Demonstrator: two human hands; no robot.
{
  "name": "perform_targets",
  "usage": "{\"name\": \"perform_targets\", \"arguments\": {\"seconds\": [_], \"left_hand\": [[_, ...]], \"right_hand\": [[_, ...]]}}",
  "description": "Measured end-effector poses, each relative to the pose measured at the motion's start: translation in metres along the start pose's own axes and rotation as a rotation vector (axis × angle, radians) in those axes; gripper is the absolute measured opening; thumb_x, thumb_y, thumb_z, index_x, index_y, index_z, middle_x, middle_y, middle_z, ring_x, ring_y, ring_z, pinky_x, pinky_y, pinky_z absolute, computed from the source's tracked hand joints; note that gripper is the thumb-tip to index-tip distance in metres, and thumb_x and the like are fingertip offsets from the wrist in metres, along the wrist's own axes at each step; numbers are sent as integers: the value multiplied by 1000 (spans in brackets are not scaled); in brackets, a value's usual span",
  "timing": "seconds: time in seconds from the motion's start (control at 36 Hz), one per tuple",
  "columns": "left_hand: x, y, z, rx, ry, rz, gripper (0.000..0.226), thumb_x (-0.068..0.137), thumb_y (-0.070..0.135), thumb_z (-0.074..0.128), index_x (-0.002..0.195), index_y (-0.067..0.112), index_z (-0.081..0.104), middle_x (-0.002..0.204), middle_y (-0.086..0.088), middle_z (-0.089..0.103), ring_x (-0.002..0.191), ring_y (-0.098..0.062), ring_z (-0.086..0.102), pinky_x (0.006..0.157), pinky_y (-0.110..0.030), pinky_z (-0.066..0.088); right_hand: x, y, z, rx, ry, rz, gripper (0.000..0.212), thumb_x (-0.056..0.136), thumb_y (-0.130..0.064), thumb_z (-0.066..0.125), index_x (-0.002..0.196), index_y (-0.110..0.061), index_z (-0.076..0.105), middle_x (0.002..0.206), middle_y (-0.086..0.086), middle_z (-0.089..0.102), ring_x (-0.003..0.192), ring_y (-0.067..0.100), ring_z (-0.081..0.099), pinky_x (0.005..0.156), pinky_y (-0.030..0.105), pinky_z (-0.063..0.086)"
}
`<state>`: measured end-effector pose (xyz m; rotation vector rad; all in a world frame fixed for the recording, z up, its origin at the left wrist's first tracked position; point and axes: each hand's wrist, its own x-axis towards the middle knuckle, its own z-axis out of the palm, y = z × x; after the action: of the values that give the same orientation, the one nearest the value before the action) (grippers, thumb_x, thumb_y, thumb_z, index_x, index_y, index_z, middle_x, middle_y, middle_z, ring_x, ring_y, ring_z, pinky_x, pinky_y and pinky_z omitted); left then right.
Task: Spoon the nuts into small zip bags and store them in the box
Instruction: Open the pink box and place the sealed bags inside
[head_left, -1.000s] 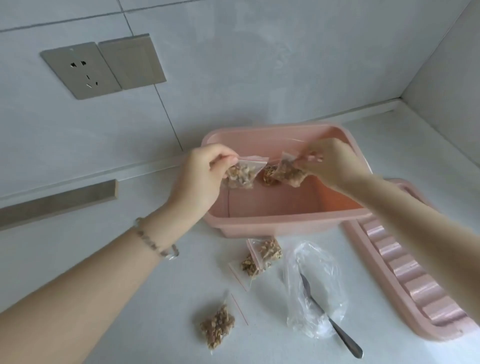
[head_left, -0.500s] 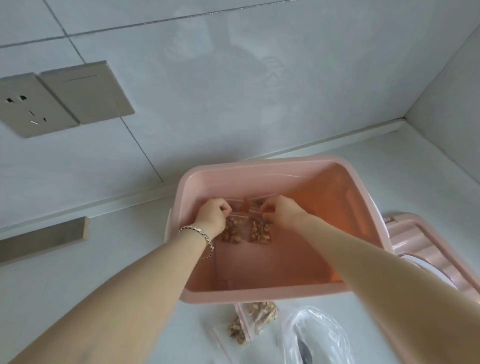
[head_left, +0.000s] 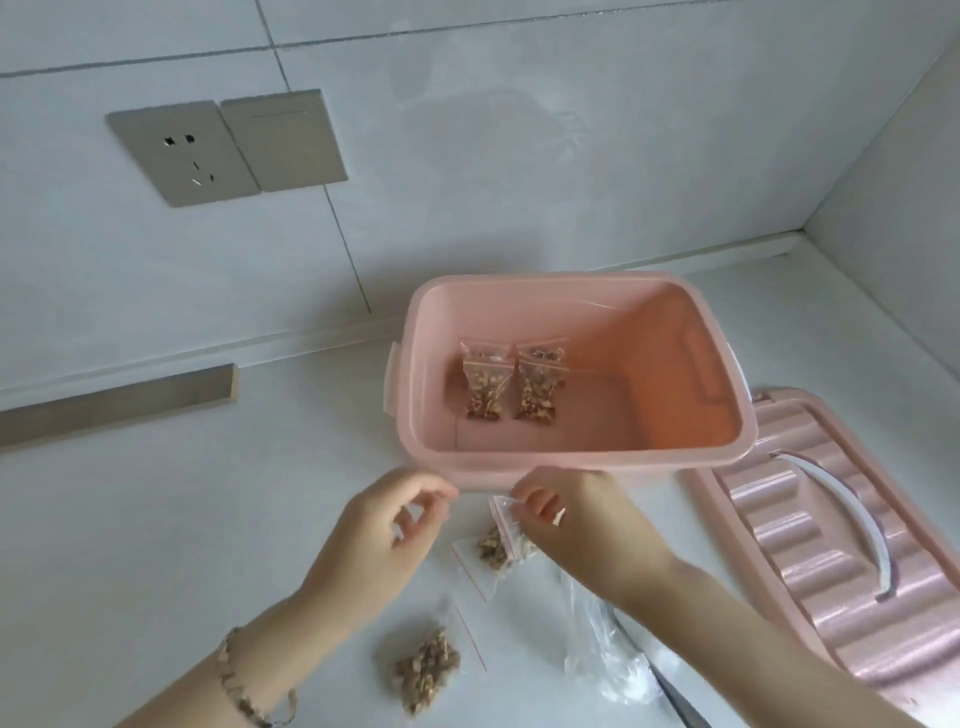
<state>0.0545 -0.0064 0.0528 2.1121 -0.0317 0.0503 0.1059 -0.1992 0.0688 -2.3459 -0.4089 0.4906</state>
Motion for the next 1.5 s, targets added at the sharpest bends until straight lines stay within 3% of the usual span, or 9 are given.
{"name": "perform_targets", "arguments": {"seconds": [0.11,0.31,0.44,0.64,0.83,1.14,1.28,1.39,1.5], "left_hand": [[-26,-39,20,50,-87,-163,39,84,1,59,85,40,56,88,18,65,91,5,58,67,-7,42],[-30,-73,44,88,-192,-290,33,86,4,54,99,33,51,100,22,52,99,3,51,77,-3,37],[-26,-91,57,194,-275,-330,45,85,0,51,123,24,49,119,6,42,106,-7,47,84,-14,39],[-15,-103,81,277,-320,-222,53,80,-16,42,117,19,56,111,1,40,101,-13,50,89,-17,42],[-8,-113,91,489,-168,-171,51,77,-11,44,115,22,57,109,3,57,106,-22,41,86,-24,32],[-15,-113,88,291,-219,-116,7,87,13,60,91,10,66,94,1,48,83,-13,53,76,-18,41],[-14,-103,88,346,-131,72,6,82,14,67,77,10,68,101,-3,58,98,-14,51,85,-24,42],[-7,-57,67,209,-104,150,29,86,33,45,86,13,66,97,6,65,95,0,53,85,-4,38],[6,-1,34,69,-104,50,13,90,30,52,84,23,61,81,15,65,80,2,60,72,-16,48]], "right_hand": [[2,21,48,-130,-39,173,25,84,-32,59,95,-11,65,100,2,65,89,20,61,78,31,50],[19,38,101,-461,-50,304,51,90,-32,49,133,-8,36,133,9,37,123,25,38,91,31,41],[20,37,95,-527,48,297,29,90,-4,38,117,-7,50,120,9,47,108,24,49,78,28,42],[-14,15,35,-249,224,224,21,89,-30,45,92,-11,54,95,5,56,78,26,52,61,28,32],[-45,12,-2,-18,245,219,15,80,-34,53,71,-25,46,70,-5,56,73,24,56,67,34,47],[-51,30,-23,167,339,123,13,84,-17,59,72,-18,53,79,0,66,77,15,60,67,19,45],[-43,34,-36,162,390,73,13,85,-19,60,73,-21,56,77,-7,66,78,8,63,64,18,48],[-29,34,-52,212,442,14,17,86,-21,59,74,-31,53,81,-9,66,78,8,63,67,29,53],[-10,32,-68,215,482,-39,27,88,-12,59,74,-34,50,78,-11,64,69,-1,61,66,11,48]]}}
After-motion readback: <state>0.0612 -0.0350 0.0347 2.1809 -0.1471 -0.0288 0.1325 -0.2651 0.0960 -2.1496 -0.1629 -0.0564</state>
